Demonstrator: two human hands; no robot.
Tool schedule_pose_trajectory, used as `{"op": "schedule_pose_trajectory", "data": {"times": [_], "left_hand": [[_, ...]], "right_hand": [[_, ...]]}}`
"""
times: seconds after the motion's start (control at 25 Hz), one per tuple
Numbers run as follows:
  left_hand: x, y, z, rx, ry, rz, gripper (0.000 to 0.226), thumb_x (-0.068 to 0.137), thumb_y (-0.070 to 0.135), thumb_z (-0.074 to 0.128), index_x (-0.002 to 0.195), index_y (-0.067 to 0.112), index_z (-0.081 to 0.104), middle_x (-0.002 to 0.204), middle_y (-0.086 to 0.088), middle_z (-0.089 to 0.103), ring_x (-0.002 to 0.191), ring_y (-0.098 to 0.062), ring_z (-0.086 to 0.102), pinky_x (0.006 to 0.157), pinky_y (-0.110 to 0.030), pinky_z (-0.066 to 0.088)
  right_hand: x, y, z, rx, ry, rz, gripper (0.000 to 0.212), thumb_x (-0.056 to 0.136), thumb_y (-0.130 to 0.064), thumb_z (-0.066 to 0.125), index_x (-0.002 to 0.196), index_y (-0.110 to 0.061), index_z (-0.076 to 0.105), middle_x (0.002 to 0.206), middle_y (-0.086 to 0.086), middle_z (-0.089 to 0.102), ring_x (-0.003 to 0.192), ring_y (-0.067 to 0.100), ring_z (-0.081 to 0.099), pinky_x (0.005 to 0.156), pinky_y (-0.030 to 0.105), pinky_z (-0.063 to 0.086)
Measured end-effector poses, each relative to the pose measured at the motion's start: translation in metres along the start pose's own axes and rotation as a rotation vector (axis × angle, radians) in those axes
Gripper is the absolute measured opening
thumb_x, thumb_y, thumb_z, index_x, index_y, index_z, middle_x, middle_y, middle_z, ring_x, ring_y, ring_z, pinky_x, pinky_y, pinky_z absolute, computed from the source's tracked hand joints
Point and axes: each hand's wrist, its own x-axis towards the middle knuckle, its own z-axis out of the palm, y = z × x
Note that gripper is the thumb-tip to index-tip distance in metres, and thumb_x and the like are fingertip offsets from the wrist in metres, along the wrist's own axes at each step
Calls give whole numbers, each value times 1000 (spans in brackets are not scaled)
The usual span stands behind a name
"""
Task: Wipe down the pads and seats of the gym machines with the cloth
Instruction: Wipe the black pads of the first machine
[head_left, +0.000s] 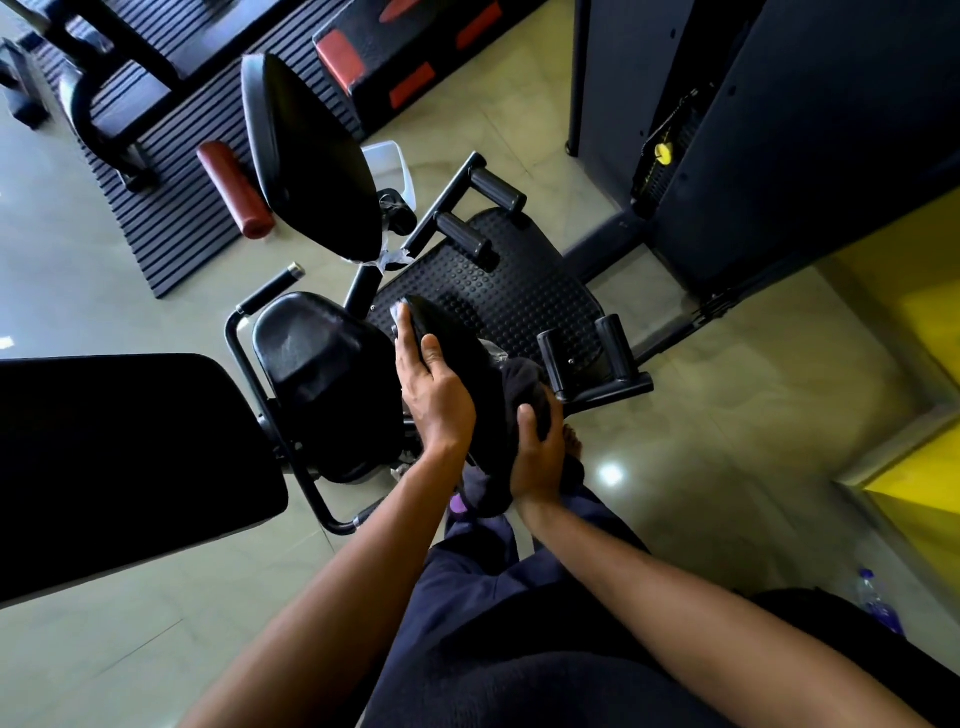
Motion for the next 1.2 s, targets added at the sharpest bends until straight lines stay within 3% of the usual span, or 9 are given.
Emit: {"op": "schedule_pose_trajectory", "data": {"times": [0.08,0.16,0.28,0.4,0.56,0.8,1.0,1.12,1.2], "left_hand": [[5,1,-3,-4,-29,17,43,107,42,38,144,63,30,160,10,34,148,-14,29,122,-46,28],[7,2,-4,-7,-38,26,43,106,43,38,139,69,30,160,11,34,148,-13,30,121,-47,29],[11,4,-5,12,-64,23,43,107,41,39,144,61,33,159,13,36,146,-11,33,121,-43,30],[23,6,-9,31,-141,75,44,107,37,40,147,55,35,157,15,38,143,-2,35,120,-33,31],[38,11,-16,81,-275,131,44,108,34,39,150,49,37,156,20,36,127,25,29,99,2,26],[50,18,-18,130,-319,187,42,108,34,40,147,50,41,153,22,42,139,9,33,118,-22,26],[56,15,-18,95,-346,171,42,107,34,41,147,49,42,153,18,44,142,2,36,121,-36,30],[59,11,-18,83,-350,204,43,107,34,42,148,47,41,154,18,43,144,1,33,122,-41,28],[59,9,-18,84,-352,206,43,107,35,42,148,48,41,155,18,41,145,1,31,123,-41,27]], "right_hand": [[20,14,0,-23,-30,177,41,106,-16,52,145,-4,48,140,21,56,125,23,53,69,-5,27],[39,24,2,12,-45,339,40,106,-17,49,144,-2,46,139,22,54,122,28,52,61,-2,29],[46,26,8,115,-85,416,36,105,-24,51,140,-19,50,136,11,57,106,21,56,76,10,42],[29,21,16,179,-197,257,36,104,-30,55,139,-35,48,137,-3,57,120,14,58,94,28,49],[18,13,35,96,-279,57,51,106,-35,51,153,-30,32,132,-19,53,118,-3,56,94,14,49],[92,18,61,49,-171,288,49,108,-23,46,153,-10,32,149,19,46,132,30,49,101,34,42],[55,-47,61,60,-249,-34,45,108,-27,48,151,-27,37,134,-19,49,115,-12,51,97,14,41],[37,-62,63,39,-257,-217,42,106,-23,51,147,-28,41,138,-15,52,120,-19,48,98,8,40],[58,-55,68,17,-201,-188,40,106,-21,51,146,-22,43,128,-12,59,106,-16,56,92,15,46]]}}
